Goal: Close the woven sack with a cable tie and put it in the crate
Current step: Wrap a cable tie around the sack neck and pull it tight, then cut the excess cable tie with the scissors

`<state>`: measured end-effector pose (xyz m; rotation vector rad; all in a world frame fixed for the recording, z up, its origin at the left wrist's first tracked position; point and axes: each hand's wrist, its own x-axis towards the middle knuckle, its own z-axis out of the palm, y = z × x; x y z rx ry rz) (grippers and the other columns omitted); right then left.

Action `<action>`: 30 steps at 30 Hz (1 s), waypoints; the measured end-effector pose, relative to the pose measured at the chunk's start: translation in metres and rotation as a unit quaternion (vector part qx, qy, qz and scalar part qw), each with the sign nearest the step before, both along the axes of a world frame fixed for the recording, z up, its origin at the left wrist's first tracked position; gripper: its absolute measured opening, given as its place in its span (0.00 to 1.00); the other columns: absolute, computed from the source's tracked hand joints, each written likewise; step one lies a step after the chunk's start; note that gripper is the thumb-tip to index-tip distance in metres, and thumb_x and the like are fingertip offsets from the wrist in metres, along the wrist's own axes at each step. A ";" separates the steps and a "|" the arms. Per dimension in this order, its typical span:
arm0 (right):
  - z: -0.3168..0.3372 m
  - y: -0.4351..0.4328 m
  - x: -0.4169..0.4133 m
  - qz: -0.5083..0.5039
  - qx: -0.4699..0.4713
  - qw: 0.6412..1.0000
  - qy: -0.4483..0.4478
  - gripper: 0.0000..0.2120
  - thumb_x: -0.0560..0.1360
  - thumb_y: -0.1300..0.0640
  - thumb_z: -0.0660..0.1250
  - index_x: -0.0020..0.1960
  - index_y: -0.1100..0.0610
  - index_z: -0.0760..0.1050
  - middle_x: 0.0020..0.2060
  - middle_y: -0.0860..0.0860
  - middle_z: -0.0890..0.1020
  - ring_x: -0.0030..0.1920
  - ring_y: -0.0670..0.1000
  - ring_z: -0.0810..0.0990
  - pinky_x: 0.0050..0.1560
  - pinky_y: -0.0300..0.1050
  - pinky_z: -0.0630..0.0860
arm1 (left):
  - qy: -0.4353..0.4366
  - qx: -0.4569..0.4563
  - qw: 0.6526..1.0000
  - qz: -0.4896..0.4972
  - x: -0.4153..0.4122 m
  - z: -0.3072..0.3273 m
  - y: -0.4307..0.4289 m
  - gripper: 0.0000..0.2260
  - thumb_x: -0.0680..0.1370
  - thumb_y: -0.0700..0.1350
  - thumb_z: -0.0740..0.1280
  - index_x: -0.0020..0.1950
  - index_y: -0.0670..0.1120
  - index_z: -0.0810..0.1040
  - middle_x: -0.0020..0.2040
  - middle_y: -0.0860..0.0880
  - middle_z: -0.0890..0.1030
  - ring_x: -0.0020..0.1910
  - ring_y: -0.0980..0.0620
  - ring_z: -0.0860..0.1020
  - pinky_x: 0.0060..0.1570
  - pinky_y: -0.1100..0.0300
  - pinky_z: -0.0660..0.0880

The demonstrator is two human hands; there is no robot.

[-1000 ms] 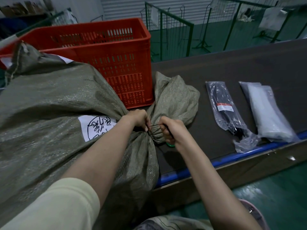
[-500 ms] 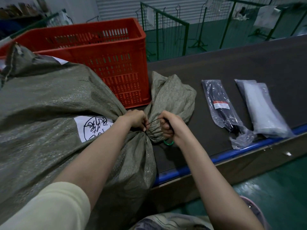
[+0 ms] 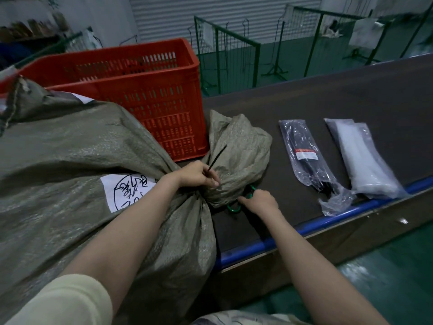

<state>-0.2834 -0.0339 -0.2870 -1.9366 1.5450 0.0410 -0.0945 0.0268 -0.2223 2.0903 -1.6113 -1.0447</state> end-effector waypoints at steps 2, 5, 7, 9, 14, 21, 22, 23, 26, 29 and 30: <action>-0.003 0.000 0.004 0.013 -0.023 0.999 0.026 0.30 0.72 0.42 0.66 0.65 0.62 0.72 0.64 0.60 0.75 0.64 0.58 0.75 0.58 0.47 0.74 | -0.044 0.040 0.998 -0.030 0.001 -0.003 0.002 0.10 0.72 0.41 0.71 0.53 0.46 0.83 0.46 0.52 0.82 0.45 0.59 0.77 0.46 0.72 0.69; -0.007 -0.001 0.008 -0.001 -0.027 0.999 0.047 0.30 0.71 0.44 0.68 0.66 0.62 0.71 0.64 0.58 0.75 0.64 0.58 0.75 0.59 0.46 0.74 | -0.102 0.038 0.992 -0.057 0.002 -0.005 0.004 0.14 0.73 0.41 0.69 0.59 0.48 0.81 0.49 0.53 0.78 0.48 0.58 0.74 0.38 0.80 0.66; -0.009 -0.002 0.009 0.008 -0.046 0.995 0.090 0.26 0.74 0.49 0.66 0.67 0.62 0.70 0.65 0.58 0.74 0.65 0.58 0.73 0.61 0.46 0.73 | -0.114 0.030 0.992 -0.053 0.004 -0.006 0.004 0.14 0.74 0.41 0.68 0.59 0.48 0.80 0.51 0.53 0.77 0.52 0.55 0.74 0.42 0.77 0.66; -0.013 -0.003 0.009 0.013 -0.066 0.992 0.112 0.24 0.76 0.55 0.62 0.68 0.65 0.66 0.66 0.59 0.71 0.66 0.58 0.70 0.63 0.47 0.71 | -0.119 0.034 0.991 -0.051 0.004 -0.006 0.003 0.13 0.75 0.41 0.67 0.59 0.49 0.80 0.55 0.52 0.77 0.57 0.52 0.75 0.50 0.69 0.67; -0.019 -0.007 -0.008 -0.058 -0.033 0.996 0.054 0.19 0.75 0.57 0.63 0.63 0.64 0.73 0.63 0.59 0.77 0.64 0.58 0.76 0.60 0.47 0.74 | -0.117 0.034 0.992 -0.042 0.005 -0.003 0.003 0.15 0.77 0.37 0.61 0.60 0.48 0.80 0.54 0.51 0.72 0.58 0.53 0.72 0.53 0.68 0.64; -0.019 -0.016 -0.027 -0.294 0.041 0.933 -0.204 0.16 0.76 0.59 0.63 0.61 0.65 0.74 0.60 0.64 0.78 0.62 0.63 0.76 0.62 0.51 0.73 | -0.121 0.056 0.991 -0.030 0.003 -0.009 -0.005 0.16 0.76 0.38 0.62 0.63 0.44 0.76 0.64 0.45 0.76 0.63 0.49 0.74 0.52 0.70 0.64; -0.019 -0.014 -0.027 -0.288 0.025 0.929 -0.230 0.13 0.75 0.59 0.65 0.58 0.64 0.76 0.57 0.63 0.80 0.59 0.63 0.78 0.61 0.52 0.74 | -0.114 0.059 0.991 -0.028 0.003 -0.010 -0.006 0.16 0.76 0.38 0.63 0.64 0.44 0.76 0.64 0.45 0.76 0.63 0.49 0.74 0.53 0.69 0.65; -0.020 -0.012 -0.027 -0.274 0.013 0.927 -0.254 0.10 0.74 0.60 0.67 0.54 0.62 0.77 0.54 0.62 0.82 0.56 0.62 0.80 0.59 0.53 0.75 | -0.106 0.061 0.992 -0.027 0.004 -0.009 -0.006 0.16 0.76 0.38 0.64 0.63 0.43 0.76 0.64 0.45 0.76 0.62 0.49 0.74 0.53 0.69 0.65; -0.012 -0.005 -0.029 -0.188 -0.027 0.938 -0.291 0.08 0.70 0.55 0.73 0.43 0.57 0.75 0.40 0.55 0.80 0.45 0.56 0.81 0.47 0.43 0.75 | -0.100 0.057 0.993 -0.024 0.013 -0.001 -0.007 0.13 0.76 0.39 0.66 0.60 0.43 0.79 0.54 0.47 0.79 0.50 0.52 0.78 0.43 0.75 0.70; 0.001 -0.002 -0.031 -0.089 -0.103 0.953 -0.271 0.14 0.67 0.46 0.74 0.35 0.53 0.73 0.31 0.50 0.78 0.38 0.49 0.77 0.38 0.39 0.67 | -0.146 0.034 0.989 -0.003 0.025 0.012 -0.009 0.12 0.74 0.48 0.69 0.52 0.43 0.82 0.52 0.48 0.82 0.53 0.48 0.79 0.53 0.59 0.75; 0.006 -0.001 -0.032 -0.057 -0.120 0.956 -0.263 0.15 0.67 0.44 0.73 0.34 0.52 0.72 0.30 0.49 0.78 0.37 0.48 0.76 0.37 0.39 0.66 | -0.165 0.026 0.986 0.010 0.028 0.018 -0.009 0.14 0.74 0.51 0.68 0.52 0.42 0.82 0.53 0.47 0.82 0.54 0.47 0.79 0.54 0.56 0.75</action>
